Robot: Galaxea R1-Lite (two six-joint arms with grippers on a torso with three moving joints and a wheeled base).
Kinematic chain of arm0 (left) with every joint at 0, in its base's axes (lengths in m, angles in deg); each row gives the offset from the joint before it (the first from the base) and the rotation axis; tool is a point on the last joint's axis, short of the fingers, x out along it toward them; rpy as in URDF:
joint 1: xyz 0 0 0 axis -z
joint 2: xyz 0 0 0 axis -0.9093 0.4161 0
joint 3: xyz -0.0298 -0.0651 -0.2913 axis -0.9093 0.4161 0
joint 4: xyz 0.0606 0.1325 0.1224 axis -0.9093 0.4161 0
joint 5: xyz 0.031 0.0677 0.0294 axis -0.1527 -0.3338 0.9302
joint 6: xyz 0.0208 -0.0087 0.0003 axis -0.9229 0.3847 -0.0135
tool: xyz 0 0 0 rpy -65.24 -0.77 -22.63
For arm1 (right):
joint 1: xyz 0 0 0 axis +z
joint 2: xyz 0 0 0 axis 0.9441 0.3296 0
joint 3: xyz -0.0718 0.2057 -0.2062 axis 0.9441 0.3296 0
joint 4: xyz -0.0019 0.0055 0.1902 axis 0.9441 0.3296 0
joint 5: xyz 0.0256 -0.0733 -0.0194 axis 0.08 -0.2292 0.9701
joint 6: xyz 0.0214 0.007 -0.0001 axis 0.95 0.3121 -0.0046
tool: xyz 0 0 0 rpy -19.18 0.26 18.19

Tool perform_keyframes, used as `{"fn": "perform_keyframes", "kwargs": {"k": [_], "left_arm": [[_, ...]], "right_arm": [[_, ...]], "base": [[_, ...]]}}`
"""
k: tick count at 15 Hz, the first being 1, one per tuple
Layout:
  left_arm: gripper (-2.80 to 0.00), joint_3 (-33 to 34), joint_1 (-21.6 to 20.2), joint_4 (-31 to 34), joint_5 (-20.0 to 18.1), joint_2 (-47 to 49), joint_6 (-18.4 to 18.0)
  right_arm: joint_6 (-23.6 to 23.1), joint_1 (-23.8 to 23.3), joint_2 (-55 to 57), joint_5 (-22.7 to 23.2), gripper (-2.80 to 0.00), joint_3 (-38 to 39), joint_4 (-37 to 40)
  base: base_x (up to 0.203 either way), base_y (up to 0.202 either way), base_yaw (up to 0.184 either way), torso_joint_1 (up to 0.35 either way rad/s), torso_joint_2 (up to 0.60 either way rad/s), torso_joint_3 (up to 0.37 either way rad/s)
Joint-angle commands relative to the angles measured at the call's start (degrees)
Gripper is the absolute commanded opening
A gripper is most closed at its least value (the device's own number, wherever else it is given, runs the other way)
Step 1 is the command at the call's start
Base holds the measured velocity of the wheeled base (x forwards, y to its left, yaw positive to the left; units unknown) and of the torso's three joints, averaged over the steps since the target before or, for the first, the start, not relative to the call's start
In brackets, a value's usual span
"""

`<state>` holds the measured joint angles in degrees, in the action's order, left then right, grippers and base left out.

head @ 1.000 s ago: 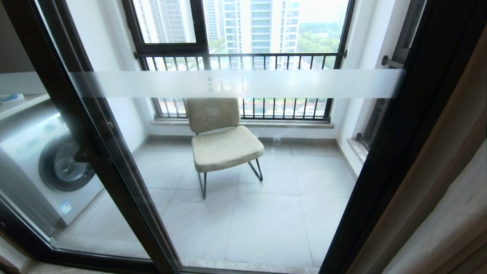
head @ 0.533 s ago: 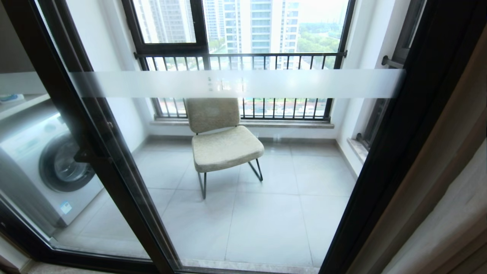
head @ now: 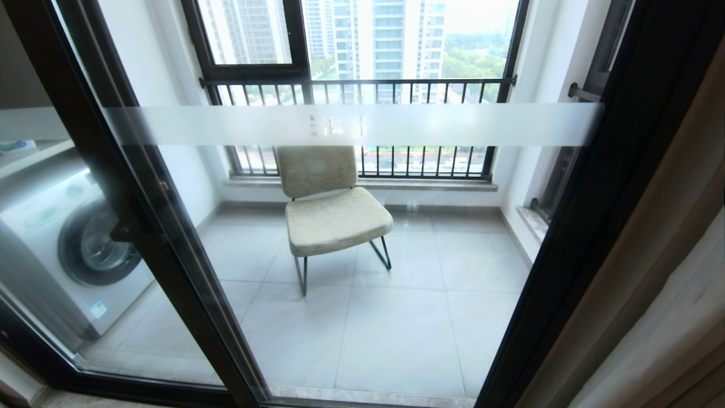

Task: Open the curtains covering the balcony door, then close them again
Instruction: Close the inner curtains on both sides

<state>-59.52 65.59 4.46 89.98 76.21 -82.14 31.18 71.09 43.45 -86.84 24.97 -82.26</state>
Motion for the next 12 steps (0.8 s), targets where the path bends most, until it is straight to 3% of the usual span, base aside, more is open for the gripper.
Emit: {"fn": "perform_keyframes", "kwargs": {"k": [1, 12], "left_arm": [[-2.8, 0.0, 0.0, 0.0, 0.0, 0.0, 0.0], [-2.8, 0.0, 0.0, 0.0, 0.0, 0.0, 0.0]], "right_arm": [[-0.1, 0.0, 0.0, 0.1, -2.8, 0.0, 0.0], [-1.3, -0.3, 3.6, -0.6, -2.8, -3.6, -2.3]], "base": [[0.0, 0.0, 0.0, 0.0, 0.0, 0.0], [0.0, 0.0, 0.0, 0.0, 0.0, 0.0]]}}
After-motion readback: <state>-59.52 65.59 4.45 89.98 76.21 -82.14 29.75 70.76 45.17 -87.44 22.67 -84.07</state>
